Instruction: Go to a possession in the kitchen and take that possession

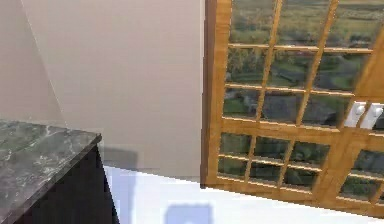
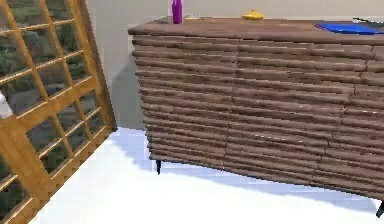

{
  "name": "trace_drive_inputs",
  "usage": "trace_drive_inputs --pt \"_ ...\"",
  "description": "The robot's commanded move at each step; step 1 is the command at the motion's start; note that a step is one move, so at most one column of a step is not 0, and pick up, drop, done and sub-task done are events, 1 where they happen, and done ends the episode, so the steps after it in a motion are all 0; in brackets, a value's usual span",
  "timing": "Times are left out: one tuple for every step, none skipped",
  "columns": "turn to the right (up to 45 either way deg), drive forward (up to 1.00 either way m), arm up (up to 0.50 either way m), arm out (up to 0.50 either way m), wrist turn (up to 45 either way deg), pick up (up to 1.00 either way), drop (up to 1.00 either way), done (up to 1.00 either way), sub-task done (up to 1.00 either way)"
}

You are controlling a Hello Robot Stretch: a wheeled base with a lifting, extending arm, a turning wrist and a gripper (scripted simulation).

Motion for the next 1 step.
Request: trace_drive_inputs --pt "-45.0 0.00 0.00 0.00 0.0 0.00 0.00 0.00 0.00"
